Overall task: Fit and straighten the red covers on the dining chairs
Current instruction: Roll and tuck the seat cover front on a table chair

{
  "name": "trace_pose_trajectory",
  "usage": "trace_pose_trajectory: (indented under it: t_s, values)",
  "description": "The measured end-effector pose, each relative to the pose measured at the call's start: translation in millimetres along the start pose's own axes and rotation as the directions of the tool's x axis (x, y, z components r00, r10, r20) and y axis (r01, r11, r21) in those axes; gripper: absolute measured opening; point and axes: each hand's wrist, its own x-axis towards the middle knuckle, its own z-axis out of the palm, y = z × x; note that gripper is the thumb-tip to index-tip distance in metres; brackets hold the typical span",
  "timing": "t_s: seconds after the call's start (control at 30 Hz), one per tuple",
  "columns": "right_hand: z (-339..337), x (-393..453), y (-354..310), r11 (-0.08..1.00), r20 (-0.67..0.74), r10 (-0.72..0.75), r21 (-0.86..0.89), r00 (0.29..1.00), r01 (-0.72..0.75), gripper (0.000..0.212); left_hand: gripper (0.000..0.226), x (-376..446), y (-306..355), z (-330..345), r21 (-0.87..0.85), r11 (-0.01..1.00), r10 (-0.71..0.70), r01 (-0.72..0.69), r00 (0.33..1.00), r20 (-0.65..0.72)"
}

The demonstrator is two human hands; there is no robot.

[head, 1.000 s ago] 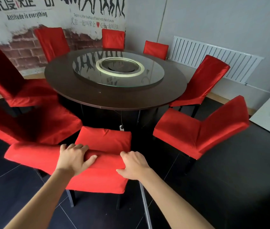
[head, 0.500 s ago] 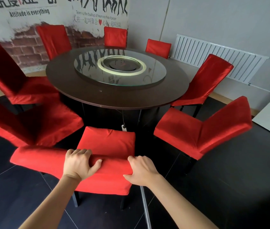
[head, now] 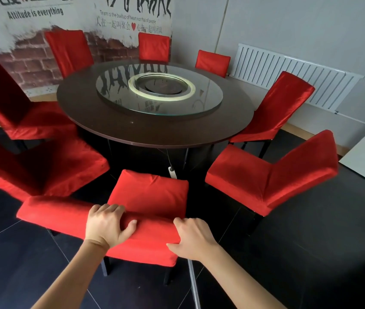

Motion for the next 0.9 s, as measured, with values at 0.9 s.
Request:
trace_pose_trajectory:
  t_s: [0.9]
  values:
    - [-11.7,-8.1,86.8,0.990,0.128,0.118,-0.094,0.985,-0.106,0.088,0.056,10.1,84.3,18.4,0.065,0.992,-0.119,0.109,0.977,0.179]
